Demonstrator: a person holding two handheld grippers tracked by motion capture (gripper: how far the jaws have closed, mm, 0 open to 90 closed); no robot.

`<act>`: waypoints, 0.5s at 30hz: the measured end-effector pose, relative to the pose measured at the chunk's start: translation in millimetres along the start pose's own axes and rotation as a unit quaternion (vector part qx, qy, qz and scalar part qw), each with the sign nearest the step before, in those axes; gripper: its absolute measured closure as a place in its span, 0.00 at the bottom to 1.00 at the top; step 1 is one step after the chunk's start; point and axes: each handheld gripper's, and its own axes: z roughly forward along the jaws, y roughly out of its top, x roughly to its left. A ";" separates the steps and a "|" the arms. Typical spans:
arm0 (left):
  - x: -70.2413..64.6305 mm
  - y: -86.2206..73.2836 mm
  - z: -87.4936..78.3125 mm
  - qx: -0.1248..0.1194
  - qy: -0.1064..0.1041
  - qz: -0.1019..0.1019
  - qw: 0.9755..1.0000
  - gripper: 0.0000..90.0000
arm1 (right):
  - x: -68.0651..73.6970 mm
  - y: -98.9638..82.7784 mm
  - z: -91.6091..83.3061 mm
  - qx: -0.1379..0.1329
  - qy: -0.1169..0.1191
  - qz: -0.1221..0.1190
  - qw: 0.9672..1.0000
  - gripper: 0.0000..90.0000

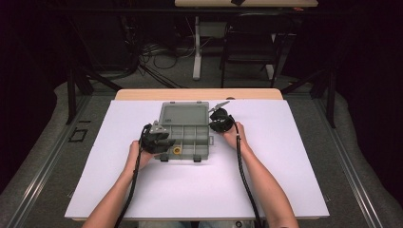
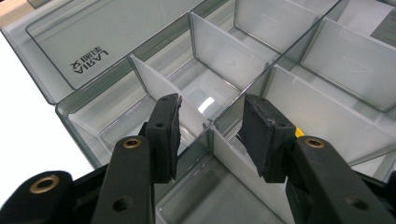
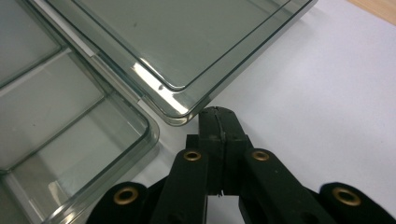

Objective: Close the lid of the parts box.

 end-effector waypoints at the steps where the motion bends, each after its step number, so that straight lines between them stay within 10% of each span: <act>1: 0.0 0.0 0.0 0.000 0.000 0.000 1.000 0.64 | 0.5 0.1 0.2 0.000 0.000 0.006 1.000 1.00; 15: 0.1 -0.2 0.3 -0.001 0.000 0.001 1.000 0.64 | -1.3 2.1 3.6 -0.008 -0.007 0.009 1.000 1.00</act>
